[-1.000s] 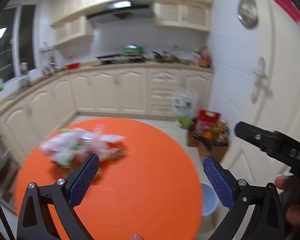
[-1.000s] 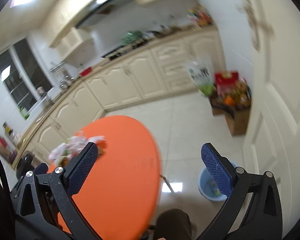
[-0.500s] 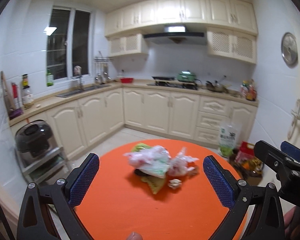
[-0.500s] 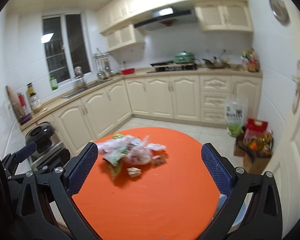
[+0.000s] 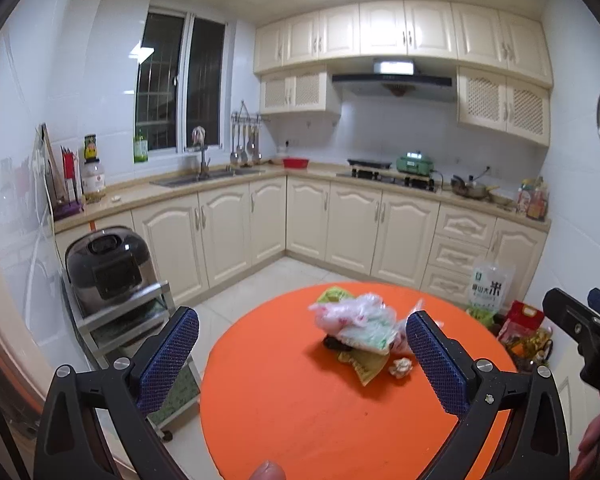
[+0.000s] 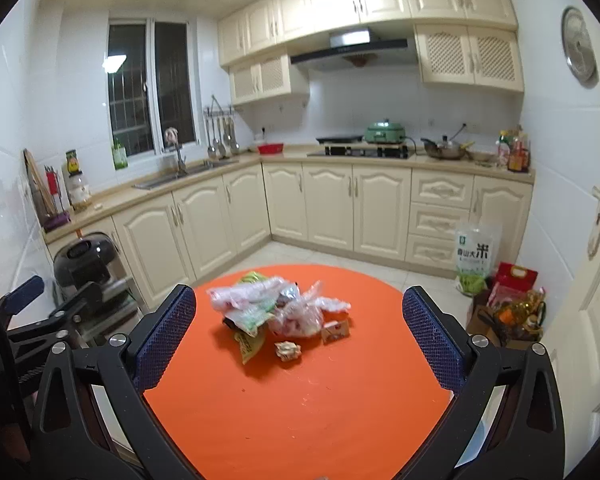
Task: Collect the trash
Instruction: 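Bring both tools back over the orange table, then grasp the yellow wrapper with the left tool while the right tool grasps the paper ball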
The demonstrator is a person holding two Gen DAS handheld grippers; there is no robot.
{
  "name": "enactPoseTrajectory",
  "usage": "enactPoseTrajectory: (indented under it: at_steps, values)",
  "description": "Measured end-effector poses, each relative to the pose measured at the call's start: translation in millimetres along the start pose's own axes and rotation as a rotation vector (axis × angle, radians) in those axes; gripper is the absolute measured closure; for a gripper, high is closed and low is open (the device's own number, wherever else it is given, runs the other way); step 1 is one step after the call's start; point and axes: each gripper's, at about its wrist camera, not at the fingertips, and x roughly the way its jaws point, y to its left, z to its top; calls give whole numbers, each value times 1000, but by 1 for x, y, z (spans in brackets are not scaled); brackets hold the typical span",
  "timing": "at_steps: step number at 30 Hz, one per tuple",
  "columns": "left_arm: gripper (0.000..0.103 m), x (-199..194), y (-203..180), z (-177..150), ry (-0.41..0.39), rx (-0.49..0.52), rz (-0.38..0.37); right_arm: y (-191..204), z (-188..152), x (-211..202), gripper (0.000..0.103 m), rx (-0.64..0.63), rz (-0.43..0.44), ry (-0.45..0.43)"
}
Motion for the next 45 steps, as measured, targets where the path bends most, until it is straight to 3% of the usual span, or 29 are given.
enactPoseTrajectory:
  at_steps: [7, 11, 15, 23, 24, 25, 28, 32, 40, 43, 45]
  values:
    - [1, 48, -4, 16, 121, -11, -17, -21, -20, 60, 0, 25, -15, 138]
    - [1, 96, -7, 55, 198, -10, -28, -28, -36, 102, 0, 21, -17, 232]
    - [1, 141, -11, 56, 276, -4, -26, -25, -57, 154, 0, -1, 10, 338]
    - [1, 224, -18, 65, 392, -1, -19, -7, -98, 240, 24, -54, 76, 526]
    - [1, 234, -20, 66, 404, 0, -19, -5, -101, 246, 27, -63, 84, 535]
    - [1, 239, -22, 69, 410, 1, -22, -2, -104, 250, 35, -75, 91, 543]
    - [1, 259, -30, 76, 429, 10, -42, 2, -110, 255, 70, -98, 113, 555]
    - [1, 287, -40, 76, 446, 35, -76, -3, -112, 252, 72, -92, 146, 538]
    - [1, 344, -69, 65, 454, 136, -143, -59, -95, 229, 72, 20, 115, 492]
    - [7, 370, -77, 62, 440, 145, -127, -70, -92, 223, 72, 40, 103, 479]
    - [19, 391, -80, 62, 443, 148, -111, -75, -90, 222, 72, 53, 102, 477]
